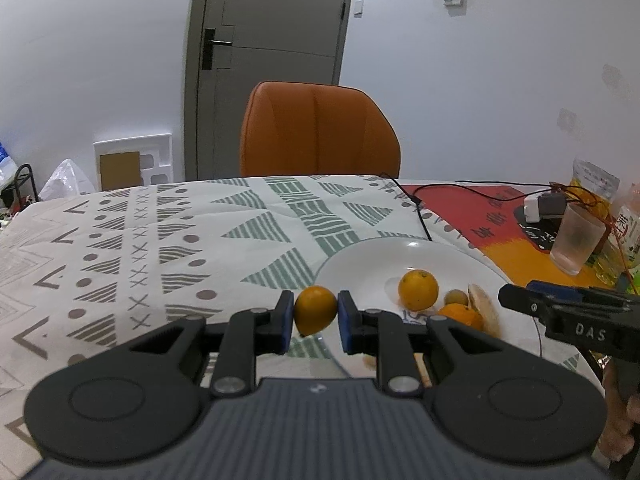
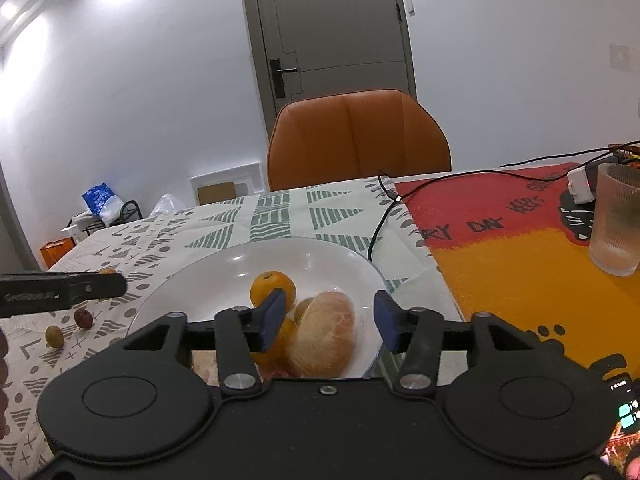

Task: Organize fruits
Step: 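Lower the pomelo segment into the bowl with the right tool while the left drops the mandarin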

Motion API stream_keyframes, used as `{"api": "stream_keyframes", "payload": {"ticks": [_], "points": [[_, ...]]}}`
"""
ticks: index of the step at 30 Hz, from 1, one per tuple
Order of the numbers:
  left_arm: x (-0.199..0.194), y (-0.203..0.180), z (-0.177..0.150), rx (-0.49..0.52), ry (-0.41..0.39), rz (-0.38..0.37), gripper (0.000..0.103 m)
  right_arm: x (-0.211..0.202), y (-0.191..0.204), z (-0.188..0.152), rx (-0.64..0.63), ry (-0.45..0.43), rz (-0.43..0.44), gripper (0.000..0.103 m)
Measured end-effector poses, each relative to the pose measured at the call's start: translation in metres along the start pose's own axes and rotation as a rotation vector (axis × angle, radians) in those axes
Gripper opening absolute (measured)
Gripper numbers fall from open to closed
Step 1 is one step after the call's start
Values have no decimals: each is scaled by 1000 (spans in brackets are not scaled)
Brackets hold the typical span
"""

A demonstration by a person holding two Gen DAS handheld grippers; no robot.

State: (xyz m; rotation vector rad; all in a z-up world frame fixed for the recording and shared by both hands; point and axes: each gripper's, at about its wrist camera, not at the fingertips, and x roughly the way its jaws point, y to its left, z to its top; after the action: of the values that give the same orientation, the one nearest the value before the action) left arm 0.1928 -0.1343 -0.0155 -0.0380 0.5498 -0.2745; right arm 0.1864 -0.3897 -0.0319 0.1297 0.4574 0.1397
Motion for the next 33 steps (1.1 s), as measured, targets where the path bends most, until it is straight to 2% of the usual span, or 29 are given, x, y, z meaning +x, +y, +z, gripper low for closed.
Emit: {"api": "stream_keyframes", "payload": {"ticks": [15,17,20,23,25,33], "points": [[22,-33,13,65,4,-39,22,-11,-6,-7,25,1,34,50],[20,-36,13,85,-12,-13,27,-11,-7,-7,28,3,38,50],[21,-34,12,81,10,-4,33,-10,-7,-9,30,7,43,50],[17,-28,9,62,16,11,44,-10,-4,-10,31,9,52,50],[14,-24,8,56,14,29,55,-10,-2,-10,31,8,58,50],[-7,-3,6,32,-12,73,73,-13,10,-9,25,1,78,56]]}}
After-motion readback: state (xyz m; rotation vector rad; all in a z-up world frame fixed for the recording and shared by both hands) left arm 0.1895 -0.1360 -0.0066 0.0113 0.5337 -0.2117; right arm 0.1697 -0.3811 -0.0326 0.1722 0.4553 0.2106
